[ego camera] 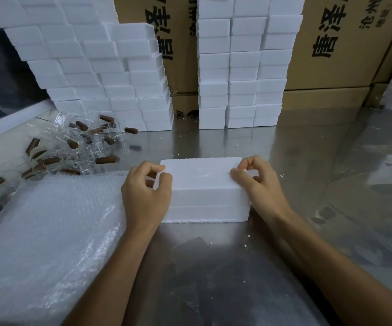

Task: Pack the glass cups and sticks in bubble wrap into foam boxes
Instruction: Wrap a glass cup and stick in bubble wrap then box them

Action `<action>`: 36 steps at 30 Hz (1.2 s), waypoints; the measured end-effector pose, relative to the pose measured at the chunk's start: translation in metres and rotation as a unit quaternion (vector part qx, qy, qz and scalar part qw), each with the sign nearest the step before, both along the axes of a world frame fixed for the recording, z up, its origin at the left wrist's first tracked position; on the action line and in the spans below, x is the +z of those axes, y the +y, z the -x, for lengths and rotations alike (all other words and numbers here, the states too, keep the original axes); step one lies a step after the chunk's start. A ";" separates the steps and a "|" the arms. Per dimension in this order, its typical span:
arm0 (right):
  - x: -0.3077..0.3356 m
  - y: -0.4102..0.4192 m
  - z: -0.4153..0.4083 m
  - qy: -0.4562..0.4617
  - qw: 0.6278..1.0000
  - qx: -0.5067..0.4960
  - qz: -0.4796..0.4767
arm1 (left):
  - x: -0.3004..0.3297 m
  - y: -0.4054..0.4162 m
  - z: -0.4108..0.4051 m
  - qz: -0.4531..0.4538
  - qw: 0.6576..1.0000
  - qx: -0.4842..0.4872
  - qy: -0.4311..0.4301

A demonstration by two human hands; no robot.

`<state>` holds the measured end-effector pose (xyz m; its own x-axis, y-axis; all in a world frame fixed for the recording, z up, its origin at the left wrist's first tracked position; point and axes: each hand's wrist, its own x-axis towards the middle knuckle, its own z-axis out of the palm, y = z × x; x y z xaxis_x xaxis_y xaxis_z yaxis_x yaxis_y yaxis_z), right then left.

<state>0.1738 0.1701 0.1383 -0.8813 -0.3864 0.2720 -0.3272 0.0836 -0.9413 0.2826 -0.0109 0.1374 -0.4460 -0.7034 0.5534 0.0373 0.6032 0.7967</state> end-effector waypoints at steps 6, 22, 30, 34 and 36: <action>-0.006 -0.002 -0.001 -0.001 0.997 0.064 -0.036 | 0.000 0.001 -0.001 -0.030 0.999 0.026 0.031; -0.003 0.003 0.009 -0.007 0.987 0.130 -0.090 | -0.008 0.002 -0.002 0.012 0.998 0.022 0.057; 0.002 0.008 0.009 -0.024 0.979 0.172 -0.111 | -0.009 0.000 -0.001 -0.021 0.997 0.028 0.067; 0.003 0.014 0.014 0.002 0.974 0.191 -0.121 | -0.007 0.002 -0.002 -0.024 0.998 0.026 0.060; 0.002 0.016 0.016 0.017 0.973 0.198 -0.118 | -0.007 0.002 -0.002 -0.039 0.997 0.031 0.051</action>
